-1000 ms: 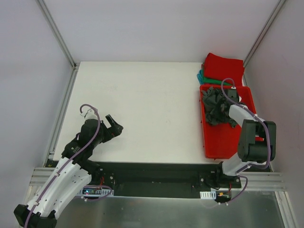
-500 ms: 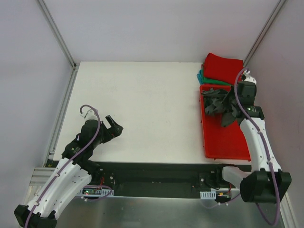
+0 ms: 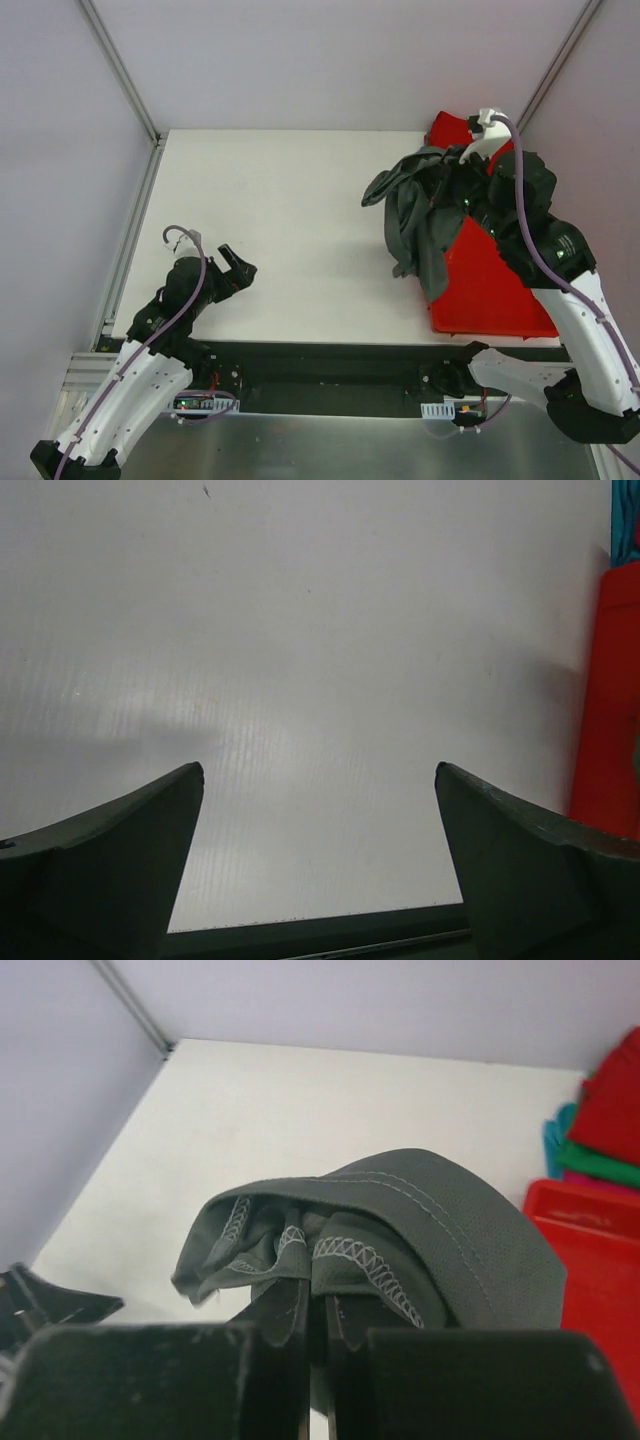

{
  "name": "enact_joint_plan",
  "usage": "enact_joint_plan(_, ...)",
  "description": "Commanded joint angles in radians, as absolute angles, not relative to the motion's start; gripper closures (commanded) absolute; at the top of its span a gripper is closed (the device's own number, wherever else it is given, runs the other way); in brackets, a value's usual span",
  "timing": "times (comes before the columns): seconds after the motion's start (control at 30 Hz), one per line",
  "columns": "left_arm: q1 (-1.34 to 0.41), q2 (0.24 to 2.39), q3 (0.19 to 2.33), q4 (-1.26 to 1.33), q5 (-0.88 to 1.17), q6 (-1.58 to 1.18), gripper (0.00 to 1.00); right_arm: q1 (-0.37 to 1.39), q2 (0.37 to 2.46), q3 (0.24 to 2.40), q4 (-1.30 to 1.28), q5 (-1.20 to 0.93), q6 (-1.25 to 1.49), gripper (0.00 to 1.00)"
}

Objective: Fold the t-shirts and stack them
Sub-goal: Move the tshirt to the center of the board

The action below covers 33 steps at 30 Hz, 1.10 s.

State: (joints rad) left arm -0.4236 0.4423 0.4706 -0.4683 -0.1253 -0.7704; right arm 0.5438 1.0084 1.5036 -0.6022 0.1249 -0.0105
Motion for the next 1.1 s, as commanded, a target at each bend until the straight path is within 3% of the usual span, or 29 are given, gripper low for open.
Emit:
enact_joint_plan(0.0, -0.417, 0.410, 0.450, -0.449, -0.169, -0.782, 0.01, 0.693, 1.095, 1.663, -0.540, 0.190, -0.051, 0.99)
enact_joint_plan(0.33, -0.417, 0.345, 0.445, -0.500, -0.265, -0.833, 0.01, 0.942, 1.371, 1.946, -0.434, 0.333, -0.087, 0.99)
enact_joint_plan(0.57, -0.417, 0.344, 0.451, -0.577, -0.368, -0.902, 0.01, 0.969, 1.505, 2.016, -0.411, 0.320, 0.069, 0.99)
enact_joint_plan(0.77, -0.417, 0.367, 0.465, -0.603, -0.391, -0.923, 0.01, 0.948, 1.453, 1.804, -0.347, 0.403, 0.149, 0.99)
enact_joint_plan(1.0, -0.417, 0.432, 0.476, -0.606, -0.351, -0.931, 0.01, 0.735, 1.345, 1.377, -0.285, 0.259, 0.366, 0.99)
enact_joint_plan(1.07, -0.417, 0.460, 0.476, -0.606, -0.325, -0.928, 0.01, 0.678, 1.327, 1.252, -0.278, 0.270, 0.386, 0.92)
